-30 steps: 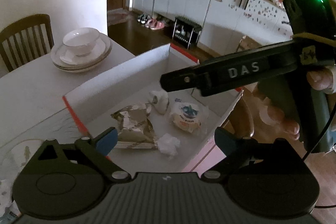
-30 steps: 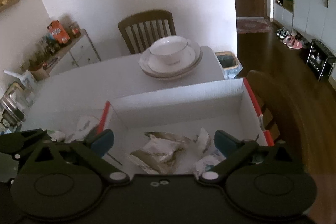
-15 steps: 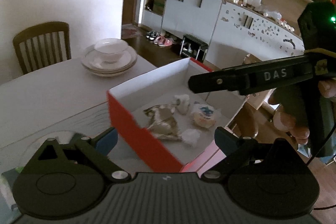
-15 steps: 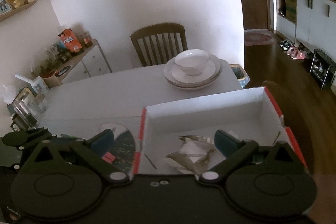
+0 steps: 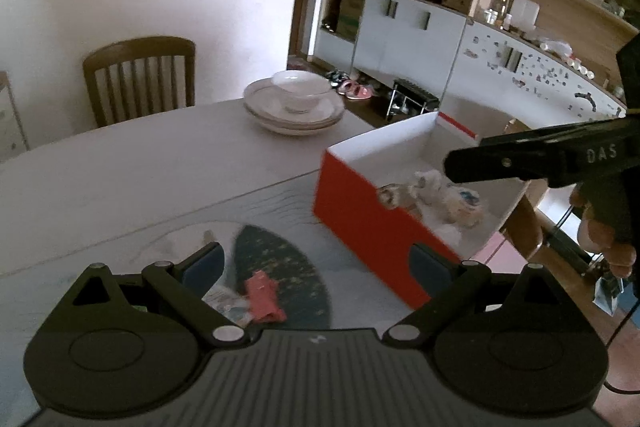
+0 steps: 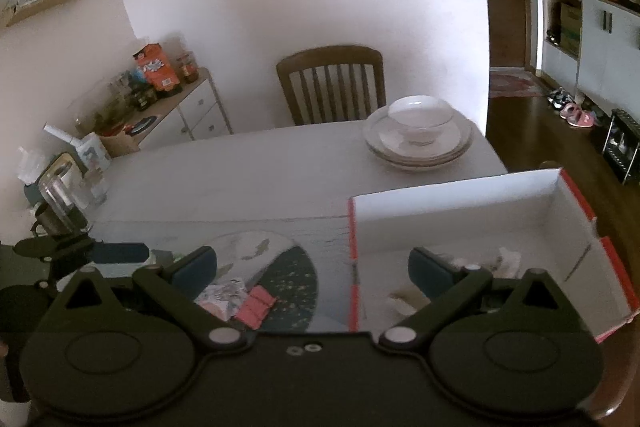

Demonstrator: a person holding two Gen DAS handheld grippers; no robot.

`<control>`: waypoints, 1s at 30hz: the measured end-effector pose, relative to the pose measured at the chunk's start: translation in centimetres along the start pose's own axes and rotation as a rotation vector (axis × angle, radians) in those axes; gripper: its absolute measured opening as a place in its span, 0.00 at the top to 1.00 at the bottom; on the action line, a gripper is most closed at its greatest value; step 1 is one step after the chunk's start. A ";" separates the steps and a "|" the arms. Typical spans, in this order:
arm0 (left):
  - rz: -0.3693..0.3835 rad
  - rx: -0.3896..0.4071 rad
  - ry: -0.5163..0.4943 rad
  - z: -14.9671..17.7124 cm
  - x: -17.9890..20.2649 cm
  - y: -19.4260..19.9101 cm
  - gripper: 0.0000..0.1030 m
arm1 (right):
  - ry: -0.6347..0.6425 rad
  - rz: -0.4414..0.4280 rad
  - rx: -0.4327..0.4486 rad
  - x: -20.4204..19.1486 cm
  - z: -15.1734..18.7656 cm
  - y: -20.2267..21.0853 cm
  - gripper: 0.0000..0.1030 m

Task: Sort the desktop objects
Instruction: 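Reach left tool toward the white green-printed plastic bag while right reaches the pink binder clip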

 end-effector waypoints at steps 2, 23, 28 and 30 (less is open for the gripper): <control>-0.005 -0.002 -0.003 0.6 -1.3 0.2 0.04 | 0.004 -0.001 -0.007 -1.0 0.2 -0.6 0.01; -0.020 -0.047 -0.224 4.8 -10.0 0.5 0.04 | 0.018 0.019 -0.107 -7.7 3.5 -6.8 0.01; -0.016 -0.069 -0.272 5.3 -11.4 -0.6 0.04 | 0.009 0.038 -0.132 -8.2 4.0 -8.3 0.01; -0.011 -0.081 -0.296 5.4 -12.0 -1.2 0.04 | 0.007 0.045 -0.140 -8.2 4.1 -8.8 0.01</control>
Point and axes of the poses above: each gripper's, at about its wrist camera, not at the fingertips, and y roughly against the way its jaws point, x to its right, z to its underside, the point moved 3 cm from there along -y, roughly the way its jaws point, and after that the axes turned 5 degrees about -z, right-handed, at the moved point
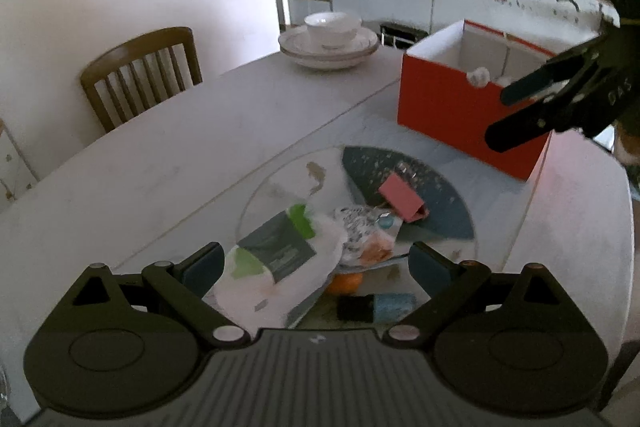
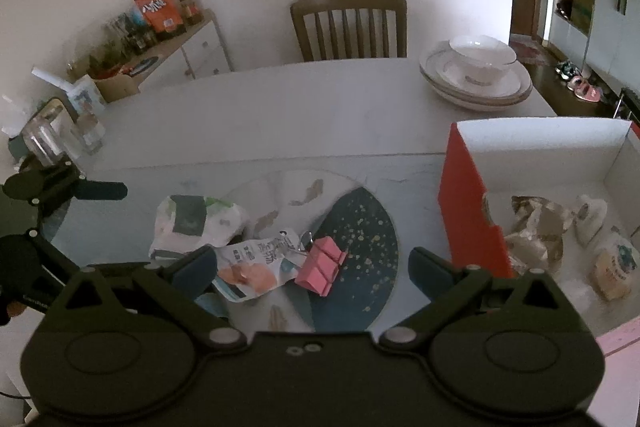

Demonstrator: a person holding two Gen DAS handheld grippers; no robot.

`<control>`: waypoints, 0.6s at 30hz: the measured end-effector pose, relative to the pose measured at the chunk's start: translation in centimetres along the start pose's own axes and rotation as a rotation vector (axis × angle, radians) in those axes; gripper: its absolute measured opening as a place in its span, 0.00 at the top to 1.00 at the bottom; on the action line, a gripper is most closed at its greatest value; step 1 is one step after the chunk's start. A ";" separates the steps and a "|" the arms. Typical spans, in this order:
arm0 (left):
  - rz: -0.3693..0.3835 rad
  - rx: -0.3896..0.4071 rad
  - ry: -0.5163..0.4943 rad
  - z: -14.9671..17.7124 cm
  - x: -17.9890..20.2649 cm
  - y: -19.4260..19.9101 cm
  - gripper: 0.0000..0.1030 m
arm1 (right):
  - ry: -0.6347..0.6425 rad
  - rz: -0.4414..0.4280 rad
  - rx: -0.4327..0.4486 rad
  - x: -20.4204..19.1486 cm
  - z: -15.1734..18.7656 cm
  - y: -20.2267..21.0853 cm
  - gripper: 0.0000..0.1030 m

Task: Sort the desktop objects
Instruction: 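Reach left tool toward the white green-printed plastic bag while right reaches the pink binder clip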

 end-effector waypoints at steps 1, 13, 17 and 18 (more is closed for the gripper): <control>0.002 -0.007 -0.016 0.1 -0.3 -0.3 0.04 | -0.001 0.001 -0.004 0.0 0.0 -0.2 0.01; 0.050 -0.087 -0.104 1.8 -2.8 -4.5 0.04 | -0.033 0.041 -0.071 0.5 0.6 -4.1 0.01; 0.073 -0.110 -0.154 2.3 -2.6 -5.7 0.04 | -0.051 0.050 -0.095 0.8 1.0 -5.6 0.02; 0.071 -0.113 -0.164 2.4 -2.6 -5.9 0.04 | -0.055 0.053 -0.100 0.8 1.0 -6.0 0.02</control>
Point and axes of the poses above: each gripper's, at about its wrist camera, not at the fingertips, and y roughly against the way its jaws point, x to its right, z to its underside, the point moved 3 cm from there along -y, roughly the way its jaws point, and after that the axes turned 5 degrees about -z, right-handed, at the moved point
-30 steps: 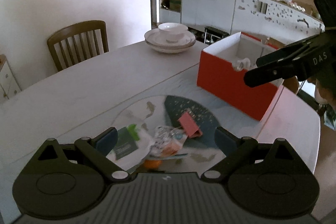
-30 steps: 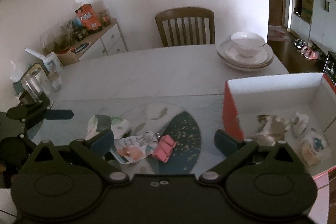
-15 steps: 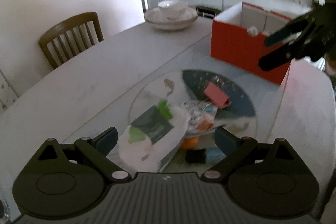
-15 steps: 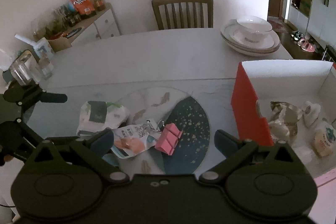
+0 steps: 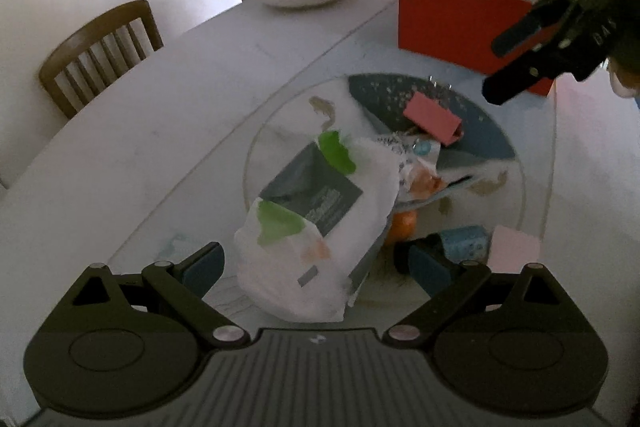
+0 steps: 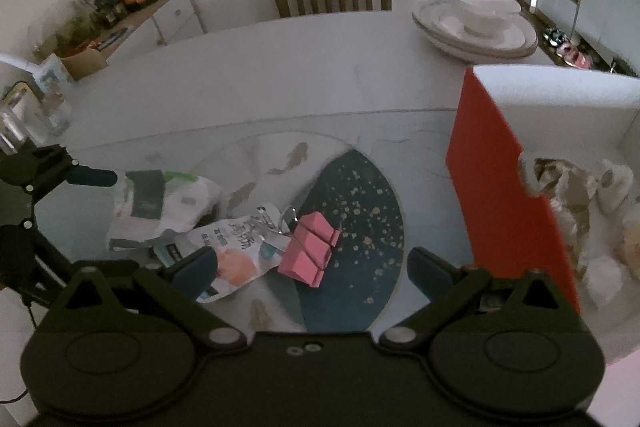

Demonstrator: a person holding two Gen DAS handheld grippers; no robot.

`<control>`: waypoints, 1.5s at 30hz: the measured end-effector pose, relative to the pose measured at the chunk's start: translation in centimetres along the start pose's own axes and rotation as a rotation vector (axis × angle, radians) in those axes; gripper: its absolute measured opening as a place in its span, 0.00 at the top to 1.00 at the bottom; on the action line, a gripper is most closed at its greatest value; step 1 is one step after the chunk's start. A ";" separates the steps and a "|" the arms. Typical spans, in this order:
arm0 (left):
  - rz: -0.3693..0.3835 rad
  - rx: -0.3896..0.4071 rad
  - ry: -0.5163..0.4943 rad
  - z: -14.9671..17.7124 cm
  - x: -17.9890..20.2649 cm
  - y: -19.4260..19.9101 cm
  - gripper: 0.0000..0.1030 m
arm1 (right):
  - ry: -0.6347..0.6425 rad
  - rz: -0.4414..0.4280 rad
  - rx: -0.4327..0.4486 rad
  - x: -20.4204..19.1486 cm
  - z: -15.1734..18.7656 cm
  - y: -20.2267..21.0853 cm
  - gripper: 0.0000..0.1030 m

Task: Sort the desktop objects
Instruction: 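Reach left tool toward the white green-printed plastic bag while right reaches the pink binder clip, then close left tool on the white plastic bag while right closes on the pink binder clip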

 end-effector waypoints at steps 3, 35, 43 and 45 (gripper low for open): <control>0.004 -0.001 -0.012 0.1 -0.1 -0.5 0.04 | -0.011 0.004 -0.018 0.1 0.1 -1.2 0.03; 0.080 0.019 0.082 -0.2 -1.0 -1.4 0.20 | 0.035 -0.004 -0.087 -0.4 -0.4 -6.7 0.44; 0.052 -0.002 0.097 -0.3 -0.8 -1.3 0.34 | 0.005 -0.040 -0.096 -0.1 -0.6 -6.5 0.56; 0.053 -0.005 0.116 -0.4 -0.9 -1.2 0.39 | 0.001 -0.040 -0.096 0.0 -0.6 -6.5 0.57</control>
Point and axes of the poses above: each gripper's, at about its wrist camera, not at the fingertips, and y roughly against the way its jaws point, x to its right, z to its underside, the point moved 3 cm from there along -y, roughly the way its jaws point, and after that the axes turned 5 degrees about -z, right-handed, at the moved point
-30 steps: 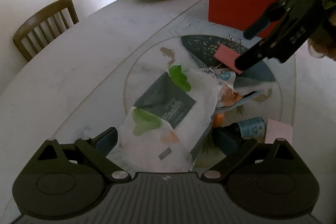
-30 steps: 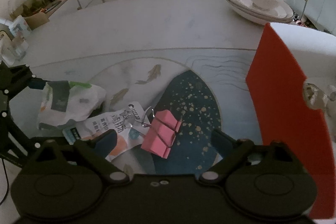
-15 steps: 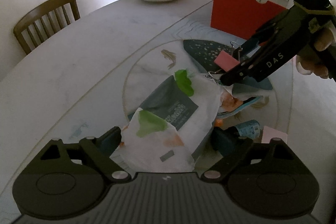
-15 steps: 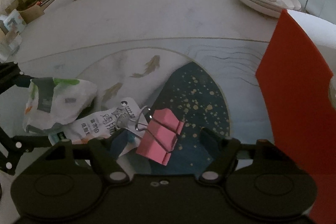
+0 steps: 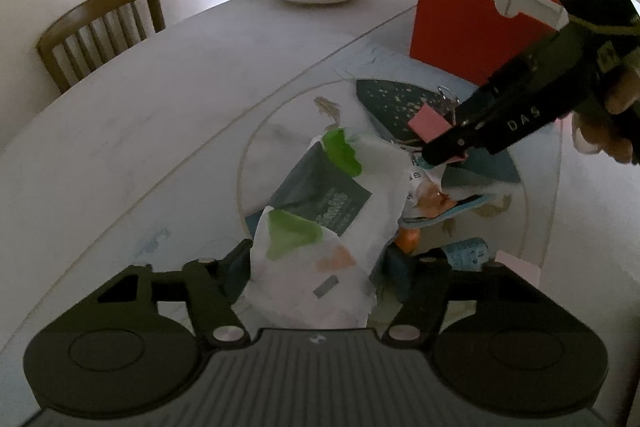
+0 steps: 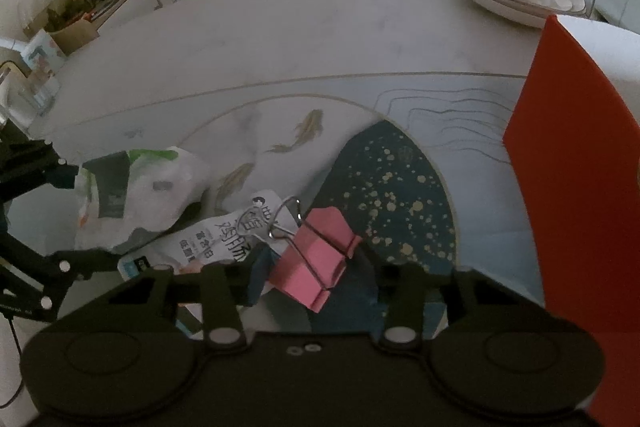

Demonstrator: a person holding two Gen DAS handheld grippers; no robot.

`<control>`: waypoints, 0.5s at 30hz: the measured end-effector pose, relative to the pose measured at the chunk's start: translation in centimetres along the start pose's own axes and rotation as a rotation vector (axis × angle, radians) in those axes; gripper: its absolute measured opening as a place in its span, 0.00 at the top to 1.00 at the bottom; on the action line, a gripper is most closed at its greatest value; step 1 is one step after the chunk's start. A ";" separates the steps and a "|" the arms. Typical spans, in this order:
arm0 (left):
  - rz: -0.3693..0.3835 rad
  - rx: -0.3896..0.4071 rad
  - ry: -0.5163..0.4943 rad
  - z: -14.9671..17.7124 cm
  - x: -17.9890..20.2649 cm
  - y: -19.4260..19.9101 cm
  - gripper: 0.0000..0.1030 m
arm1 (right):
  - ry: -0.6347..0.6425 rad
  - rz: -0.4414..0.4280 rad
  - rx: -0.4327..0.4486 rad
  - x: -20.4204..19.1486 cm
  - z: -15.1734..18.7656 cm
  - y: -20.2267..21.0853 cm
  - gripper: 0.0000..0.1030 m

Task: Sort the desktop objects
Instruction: 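Close left tool on the white plastic bag while right closes on the pink binder clip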

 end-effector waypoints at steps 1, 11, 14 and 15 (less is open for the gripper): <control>-0.001 0.000 0.005 0.0 0.0 0.1 0.43 | 0.002 0.000 0.001 0.0 0.1 0.0 0.58; -0.035 0.011 0.073 0.2 0.2 1.4 0.53 | 0.034 0.013 0.024 0.1 0.6 0.8 0.74; -0.039 0.020 0.092 0.1 0.4 2.0 0.54 | 0.032 0.018 0.036 0.3 0.8 1.2 0.75; -0.042 0.022 0.099 0.1 0.5 2.2 0.54 | 0.030 0.018 0.040 0.3 0.8 1.3 0.75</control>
Point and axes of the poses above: each gripper's, at about its wrist camera, not at the fingertips, and y roughly against the way its jaws point, x to its right, z to its underside, the point moved 3 cm from there along -y, roughly the way its jaws point, and after that the axes turned 5 degrees about -z, right-handed, at the moved point
